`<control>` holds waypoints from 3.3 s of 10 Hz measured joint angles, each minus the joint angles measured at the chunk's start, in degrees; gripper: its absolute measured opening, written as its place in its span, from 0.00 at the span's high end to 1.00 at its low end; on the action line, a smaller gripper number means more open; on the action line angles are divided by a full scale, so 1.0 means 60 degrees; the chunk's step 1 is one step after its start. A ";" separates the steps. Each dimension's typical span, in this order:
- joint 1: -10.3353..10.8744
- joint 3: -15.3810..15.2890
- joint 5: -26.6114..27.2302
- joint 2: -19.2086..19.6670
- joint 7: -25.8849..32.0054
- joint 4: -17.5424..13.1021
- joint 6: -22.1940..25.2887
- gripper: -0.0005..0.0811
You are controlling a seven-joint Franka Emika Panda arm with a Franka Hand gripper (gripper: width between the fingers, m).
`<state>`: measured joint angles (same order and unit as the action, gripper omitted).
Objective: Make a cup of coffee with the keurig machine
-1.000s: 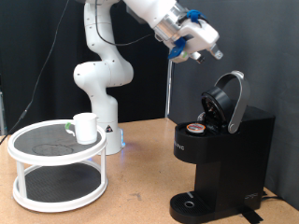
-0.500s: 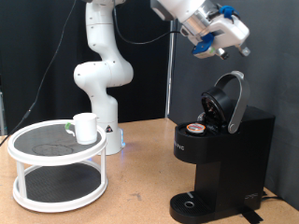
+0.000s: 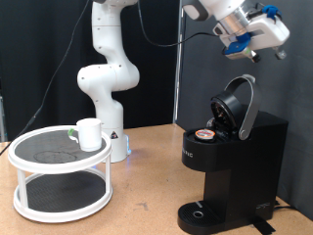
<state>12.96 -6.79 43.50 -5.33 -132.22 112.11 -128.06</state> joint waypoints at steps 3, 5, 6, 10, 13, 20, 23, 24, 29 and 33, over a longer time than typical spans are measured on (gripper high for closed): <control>0.0162 -0.0508 -0.1189 0.0631 -0.0935 -0.0686 -0.0017 0.09; 0.0257 -0.0749 -0.1574 0.1000 -0.1084 -0.0956 0.0097 0.09; 0.0261 -0.0782 -0.1666 0.1065 -0.1083 -0.0972 0.0239 0.25; 0.0160 -0.0694 -0.1712 0.0877 -0.0654 -0.0603 0.0180 0.64; -0.0054 -0.0489 -0.1691 0.0463 -0.0450 -0.0035 0.0322 0.95; -0.0374 0.0002 -0.1341 -0.0389 0.0495 0.1085 0.0541 0.99; -0.0530 0.0200 -0.1380 -0.0665 0.0517 0.1396 0.0733 0.99; -0.0604 0.0253 -0.1491 -0.0695 0.0505 0.1496 0.0733 0.99; -0.1098 0.0520 -0.1980 -0.0701 0.0659 0.1980 0.0769 0.99; -0.1203 0.0654 -0.1967 -0.0940 0.1307 0.2378 0.0523 0.99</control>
<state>5.74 -2.86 31.70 -10.97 -124.38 126.38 -124.92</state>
